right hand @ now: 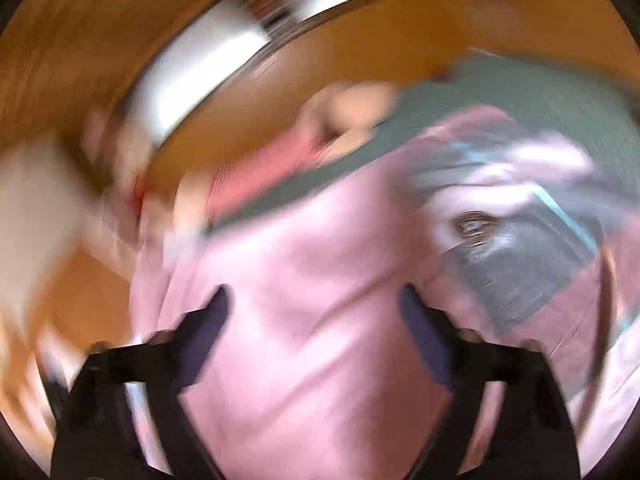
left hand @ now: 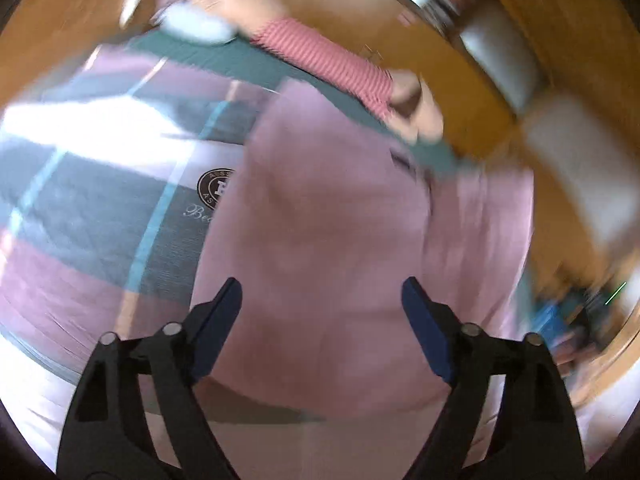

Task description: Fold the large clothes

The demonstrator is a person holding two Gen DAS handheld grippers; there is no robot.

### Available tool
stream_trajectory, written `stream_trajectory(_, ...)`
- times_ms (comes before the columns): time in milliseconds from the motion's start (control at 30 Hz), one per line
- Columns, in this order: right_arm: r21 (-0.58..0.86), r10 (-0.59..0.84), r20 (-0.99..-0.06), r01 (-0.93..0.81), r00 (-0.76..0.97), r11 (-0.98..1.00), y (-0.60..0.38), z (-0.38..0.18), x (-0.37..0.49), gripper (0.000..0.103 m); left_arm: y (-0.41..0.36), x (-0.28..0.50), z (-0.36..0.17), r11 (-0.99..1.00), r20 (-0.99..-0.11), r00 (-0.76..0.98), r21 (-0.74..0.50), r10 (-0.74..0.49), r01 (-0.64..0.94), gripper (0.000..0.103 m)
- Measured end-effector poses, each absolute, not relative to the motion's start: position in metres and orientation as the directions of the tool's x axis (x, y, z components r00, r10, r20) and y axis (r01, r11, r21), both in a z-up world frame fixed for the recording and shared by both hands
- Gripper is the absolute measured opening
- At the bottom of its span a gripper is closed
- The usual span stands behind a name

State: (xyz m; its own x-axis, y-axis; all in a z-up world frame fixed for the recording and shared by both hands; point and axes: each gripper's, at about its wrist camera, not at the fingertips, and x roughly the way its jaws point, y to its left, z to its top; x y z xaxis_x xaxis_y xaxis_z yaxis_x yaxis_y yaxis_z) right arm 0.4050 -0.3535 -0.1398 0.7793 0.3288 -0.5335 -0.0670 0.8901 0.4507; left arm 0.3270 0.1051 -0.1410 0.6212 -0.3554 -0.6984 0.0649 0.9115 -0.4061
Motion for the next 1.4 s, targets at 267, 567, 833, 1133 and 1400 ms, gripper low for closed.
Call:
stream_trajectory(267,-0.027,0.226,-0.711,-0.347,0.666,0.937,-0.15,-0.178,0.427,0.066,0.072,0.344,-0.18,0.958,-0.773,0.574,-0.274,-0.27,0.082,0.074)
stream_trajectory(567,0.05,0.106,-0.724,-0.101,0.681,0.994,-0.184,-0.212,0.581,0.073,0.07,0.374,-0.204,0.989,-0.787,0.6,-0.138,-0.147,0.062,0.086)
stream_trajectory(833,0.257,0.244,-0.655,-0.093,0.715,0.962,-0.293,-0.196,0.559,0.079,0.084,0.371,-0.206,0.989,-0.804,0.58,-0.148,-0.131,0.019,0.087)
stream_trajectory(1133,0.206,0.286,-0.673,-0.198,0.683,0.958,-0.251,-0.171,0.483,0.092,0.087,0.368,-0.211,0.99,-0.828,0.554,-0.135,-0.088,-0.045,0.089)
stream_trajectory(1400,0.081,0.015,-0.73,0.064,0.683,0.995,-0.248,-0.205,0.562,0.102,0.054,0.349,-0.187,0.993,-0.776,0.619,-0.097,-0.116,0.065,0.089)
